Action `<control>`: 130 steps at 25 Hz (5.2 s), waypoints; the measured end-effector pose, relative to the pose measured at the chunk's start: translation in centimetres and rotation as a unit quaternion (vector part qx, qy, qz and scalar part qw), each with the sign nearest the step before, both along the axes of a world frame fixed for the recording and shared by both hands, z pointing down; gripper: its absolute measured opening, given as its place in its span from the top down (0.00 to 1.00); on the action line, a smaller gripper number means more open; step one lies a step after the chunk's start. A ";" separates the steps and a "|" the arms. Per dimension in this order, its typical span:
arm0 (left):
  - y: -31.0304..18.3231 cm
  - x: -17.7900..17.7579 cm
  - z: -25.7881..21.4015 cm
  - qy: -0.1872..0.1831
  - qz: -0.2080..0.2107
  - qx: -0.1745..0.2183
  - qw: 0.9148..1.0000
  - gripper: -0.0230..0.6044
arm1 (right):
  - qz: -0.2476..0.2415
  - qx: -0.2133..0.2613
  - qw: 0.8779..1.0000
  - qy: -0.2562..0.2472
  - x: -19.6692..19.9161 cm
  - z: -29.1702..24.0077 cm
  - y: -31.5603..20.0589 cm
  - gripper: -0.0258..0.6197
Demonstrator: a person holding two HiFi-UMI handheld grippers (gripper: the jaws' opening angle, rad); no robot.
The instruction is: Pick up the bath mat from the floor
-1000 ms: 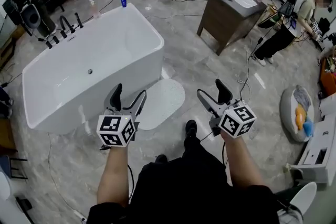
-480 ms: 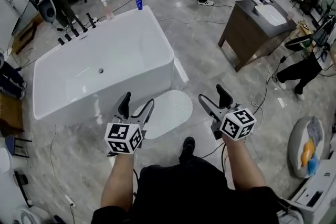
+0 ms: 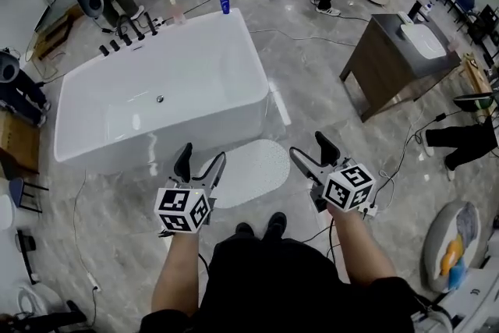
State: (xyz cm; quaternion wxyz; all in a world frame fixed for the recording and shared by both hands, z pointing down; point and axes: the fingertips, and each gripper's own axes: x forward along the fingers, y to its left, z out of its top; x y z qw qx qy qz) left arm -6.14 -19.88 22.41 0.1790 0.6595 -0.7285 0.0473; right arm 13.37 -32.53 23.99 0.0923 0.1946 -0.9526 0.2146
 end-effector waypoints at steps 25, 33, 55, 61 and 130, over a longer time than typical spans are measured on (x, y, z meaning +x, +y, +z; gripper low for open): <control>6.0 -0.8 4.7 0.040 -0.125 -0.021 0.991 0.41 | -0.146 -0.012 0.989 0.033 -6.5 2.6 3.5 0.37; 1.4 5.5 6.2 0.040 -0.155 -0.050 0.986 0.41 | -0.176 -0.031 0.983 0.048 -0.1 6.3 -2.2 0.40; 5.3 2.7 24.3 0.112 -0.239 -0.111 0.958 0.44 | -0.251 -0.085 0.951 0.159 -4.2 23.2 0.3 0.38; 6.3 2.0 30.3 0.124 -0.240 -0.117 0.956 0.44 | -0.269 -0.077 0.945 0.171 -6.5 28.4 1.9 0.38; 11.6 -8.0 90.7 0.156 -0.176 -0.327 0.915 0.39 | -0.261 -0.046 0.870 0.416 -9.3 90.5 -8.3 0.22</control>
